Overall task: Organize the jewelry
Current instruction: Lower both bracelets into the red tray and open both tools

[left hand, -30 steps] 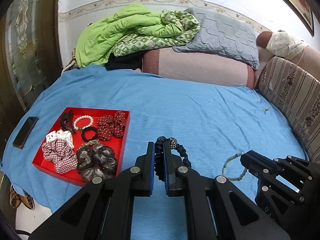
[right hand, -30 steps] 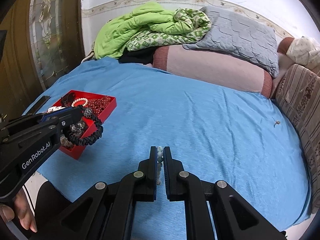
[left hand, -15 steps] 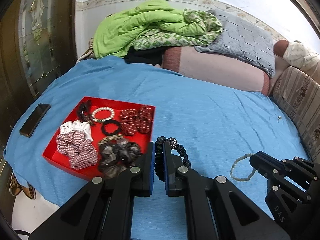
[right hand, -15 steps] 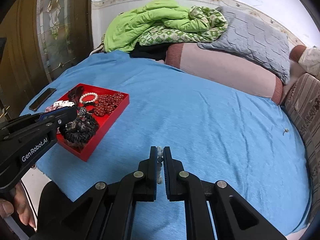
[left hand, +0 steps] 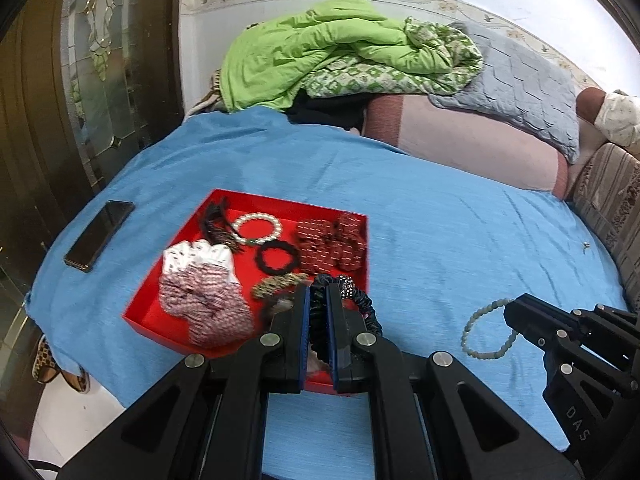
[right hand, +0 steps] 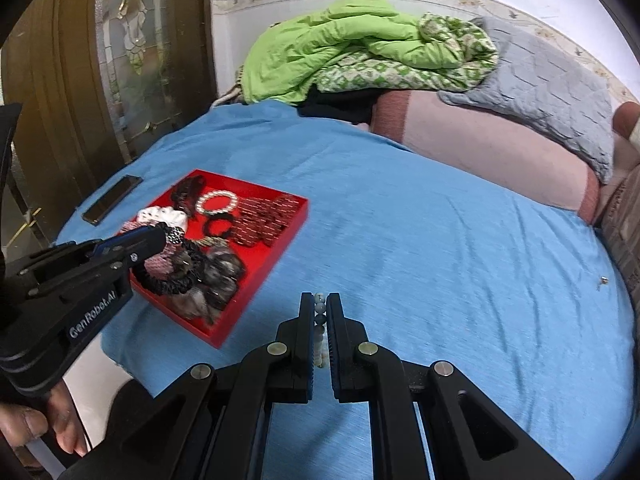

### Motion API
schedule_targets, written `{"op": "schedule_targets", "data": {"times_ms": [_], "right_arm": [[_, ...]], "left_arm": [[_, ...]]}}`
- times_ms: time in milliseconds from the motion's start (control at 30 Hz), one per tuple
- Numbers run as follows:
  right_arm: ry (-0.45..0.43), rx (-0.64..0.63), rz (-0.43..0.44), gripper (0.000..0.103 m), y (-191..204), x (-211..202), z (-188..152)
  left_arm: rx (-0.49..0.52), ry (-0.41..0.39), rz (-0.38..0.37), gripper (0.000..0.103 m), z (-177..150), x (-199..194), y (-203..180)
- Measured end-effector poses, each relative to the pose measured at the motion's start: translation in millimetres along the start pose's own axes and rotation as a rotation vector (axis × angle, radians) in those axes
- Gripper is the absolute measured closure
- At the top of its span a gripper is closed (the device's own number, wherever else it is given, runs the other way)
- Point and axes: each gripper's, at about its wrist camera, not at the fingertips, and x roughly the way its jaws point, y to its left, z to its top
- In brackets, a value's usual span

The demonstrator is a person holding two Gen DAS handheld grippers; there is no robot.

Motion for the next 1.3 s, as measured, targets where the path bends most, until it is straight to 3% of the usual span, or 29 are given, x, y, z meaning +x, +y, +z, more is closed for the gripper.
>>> {"op": "schedule_targets", "data": {"times_ms": [300,667,1300], "right_arm": [[-0.039,-0.043,0.1,0.096,28.4,11.9,27.8],[-0.061,-0.061,0.162,0.096,58.0,48.9,58.0],[0.032,-0.072,0.132,0.095,62.3,132.1,60.4]], "left_arm": [[0.043,-0.01,0.006,0.096,34.3,13.6,33.4],[0.093,-0.017,-0.007,0.096,79.1,51.1,64.5],[0.071,0.101,0.027,0.096,62.3,130.6,79.1]]}}
